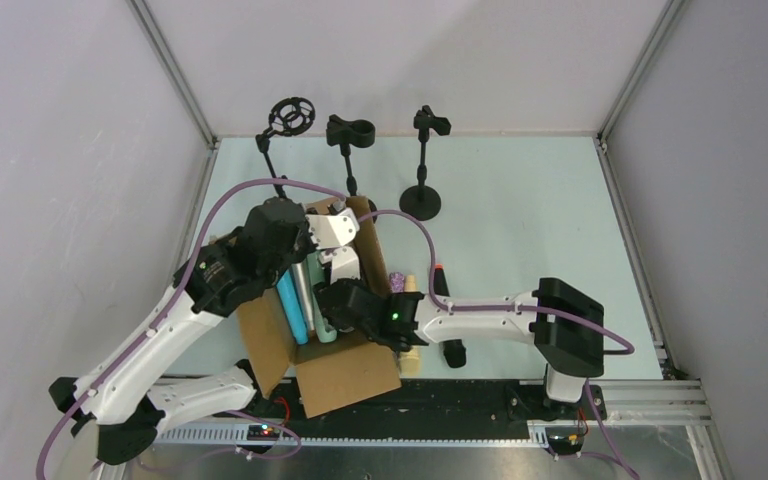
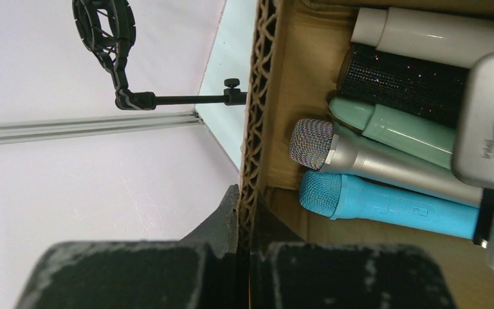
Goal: Attach the microphones to the stand
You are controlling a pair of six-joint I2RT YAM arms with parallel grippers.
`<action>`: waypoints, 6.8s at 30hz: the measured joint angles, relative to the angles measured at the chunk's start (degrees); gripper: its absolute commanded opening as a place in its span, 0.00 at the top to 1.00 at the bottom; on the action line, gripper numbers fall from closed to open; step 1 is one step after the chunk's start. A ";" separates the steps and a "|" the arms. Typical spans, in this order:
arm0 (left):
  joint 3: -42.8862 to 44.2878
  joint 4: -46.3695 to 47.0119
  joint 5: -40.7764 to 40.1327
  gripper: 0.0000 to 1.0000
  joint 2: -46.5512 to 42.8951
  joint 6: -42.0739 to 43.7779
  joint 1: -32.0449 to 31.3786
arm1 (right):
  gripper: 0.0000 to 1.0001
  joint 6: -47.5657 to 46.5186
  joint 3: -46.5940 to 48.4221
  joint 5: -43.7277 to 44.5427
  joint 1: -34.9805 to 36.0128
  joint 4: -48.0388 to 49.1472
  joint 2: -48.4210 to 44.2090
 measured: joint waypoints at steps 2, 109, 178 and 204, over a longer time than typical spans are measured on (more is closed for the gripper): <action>0.00 -0.02 0.07 1.00 -0.07 0.00 0.00 | 0.42 0.37 0.00 -1.27 -0.57 1.40 0.09; -0.35 -0.20 -0.94 1.00 -0.52 0.04 0.00 | 1.00 2.97 -31.67 -19.56 -25.20 -14.88 -20.37; -0.35 -0.17 -2.27 1.00 -0.13 -0.09 0.68 | 0.40 -10.71 4.35 -1.62 0.13 20.17 6.71; -1.07 -0.20 -2.97 1.00 -1.42 -0.20 1.40 | 0.44 -8.79 8.48 8.20 0.68 17.51 13.07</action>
